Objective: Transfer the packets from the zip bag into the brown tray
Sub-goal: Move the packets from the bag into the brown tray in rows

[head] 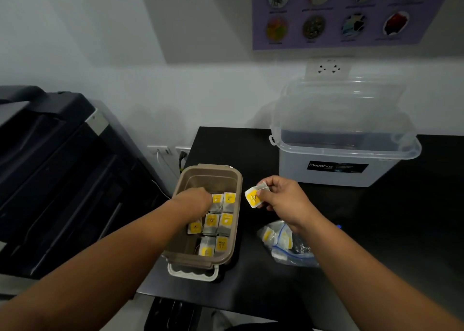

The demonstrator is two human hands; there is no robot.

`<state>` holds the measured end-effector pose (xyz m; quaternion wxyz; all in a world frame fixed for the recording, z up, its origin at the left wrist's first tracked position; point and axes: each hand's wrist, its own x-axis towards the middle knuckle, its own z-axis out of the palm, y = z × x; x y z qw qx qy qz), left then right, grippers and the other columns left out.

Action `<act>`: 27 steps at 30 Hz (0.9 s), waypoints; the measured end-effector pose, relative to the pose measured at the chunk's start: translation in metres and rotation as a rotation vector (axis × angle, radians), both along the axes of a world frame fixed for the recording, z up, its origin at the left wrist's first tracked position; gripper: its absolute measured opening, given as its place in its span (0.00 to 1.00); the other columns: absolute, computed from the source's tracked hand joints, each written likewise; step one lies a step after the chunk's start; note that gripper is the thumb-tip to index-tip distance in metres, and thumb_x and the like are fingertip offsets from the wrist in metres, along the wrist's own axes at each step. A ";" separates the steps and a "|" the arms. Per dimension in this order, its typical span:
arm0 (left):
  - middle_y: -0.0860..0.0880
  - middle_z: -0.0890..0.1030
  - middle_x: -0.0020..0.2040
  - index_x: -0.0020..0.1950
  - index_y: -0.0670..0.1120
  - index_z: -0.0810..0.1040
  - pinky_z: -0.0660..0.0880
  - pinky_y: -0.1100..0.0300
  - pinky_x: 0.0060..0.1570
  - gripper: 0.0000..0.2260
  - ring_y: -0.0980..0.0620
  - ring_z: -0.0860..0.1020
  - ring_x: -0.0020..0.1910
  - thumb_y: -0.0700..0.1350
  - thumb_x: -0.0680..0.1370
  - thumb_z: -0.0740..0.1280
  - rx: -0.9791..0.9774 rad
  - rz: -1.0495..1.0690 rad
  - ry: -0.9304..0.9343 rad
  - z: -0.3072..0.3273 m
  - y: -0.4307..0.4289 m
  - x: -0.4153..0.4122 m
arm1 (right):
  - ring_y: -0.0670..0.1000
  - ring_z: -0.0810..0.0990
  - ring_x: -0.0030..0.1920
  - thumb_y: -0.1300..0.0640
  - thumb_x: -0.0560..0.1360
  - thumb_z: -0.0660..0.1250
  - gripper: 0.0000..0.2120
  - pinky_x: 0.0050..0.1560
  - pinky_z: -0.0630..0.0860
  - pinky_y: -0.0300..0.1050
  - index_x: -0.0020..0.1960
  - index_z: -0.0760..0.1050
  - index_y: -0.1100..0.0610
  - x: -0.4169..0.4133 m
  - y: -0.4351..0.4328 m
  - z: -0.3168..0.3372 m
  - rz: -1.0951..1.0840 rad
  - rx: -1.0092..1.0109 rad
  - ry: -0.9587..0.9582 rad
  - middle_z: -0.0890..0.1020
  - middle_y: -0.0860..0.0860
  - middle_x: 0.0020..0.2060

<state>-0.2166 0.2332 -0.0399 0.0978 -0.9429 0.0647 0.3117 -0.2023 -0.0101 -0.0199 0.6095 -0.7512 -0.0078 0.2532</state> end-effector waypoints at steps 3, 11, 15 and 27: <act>0.40 0.81 0.55 0.60 0.40 0.78 0.79 0.50 0.54 0.10 0.42 0.82 0.53 0.35 0.80 0.63 0.060 -0.047 -0.010 -0.014 0.001 0.004 | 0.48 0.86 0.44 0.61 0.80 0.70 0.06 0.46 0.78 0.44 0.54 0.81 0.51 -0.002 -0.003 -0.002 -0.019 0.001 0.013 0.88 0.51 0.47; 0.41 0.81 0.57 0.62 0.41 0.77 0.79 0.48 0.57 0.13 0.41 0.81 0.54 0.34 0.79 0.63 0.088 -0.055 -0.026 -0.023 -0.001 0.007 | 0.49 0.86 0.39 0.63 0.81 0.68 0.07 0.41 0.79 0.42 0.56 0.81 0.54 -0.005 -0.004 -0.001 -0.052 0.061 0.046 0.88 0.54 0.46; 0.43 0.82 0.56 0.62 0.42 0.78 0.79 0.50 0.57 0.13 0.44 0.82 0.53 0.35 0.78 0.66 0.084 0.012 -0.048 -0.009 -0.004 0.013 | 0.52 0.87 0.42 0.65 0.82 0.67 0.09 0.41 0.80 0.43 0.58 0.79 0.54 -0.008 0.005 0.004 -0.040 0.103 0.040 0.88 0.56 0.48; 0.44 0.86 0.44 0.51 0.47 0.86 0.81 0.57 0.45 0.15 0.50 0.84 0.42 0.57 0.75 0.71 -1.241 0.666 -0.179 0.065 0.025 -0.032 | 0.53 0.85 0.43 0.65 0.79 0.71 0.02 0.43 0.83 0.44 0.49 0.79 0.60 -0.018 0.087 0.027 -0.118 0.236 0.039 0.85 0.59 0.47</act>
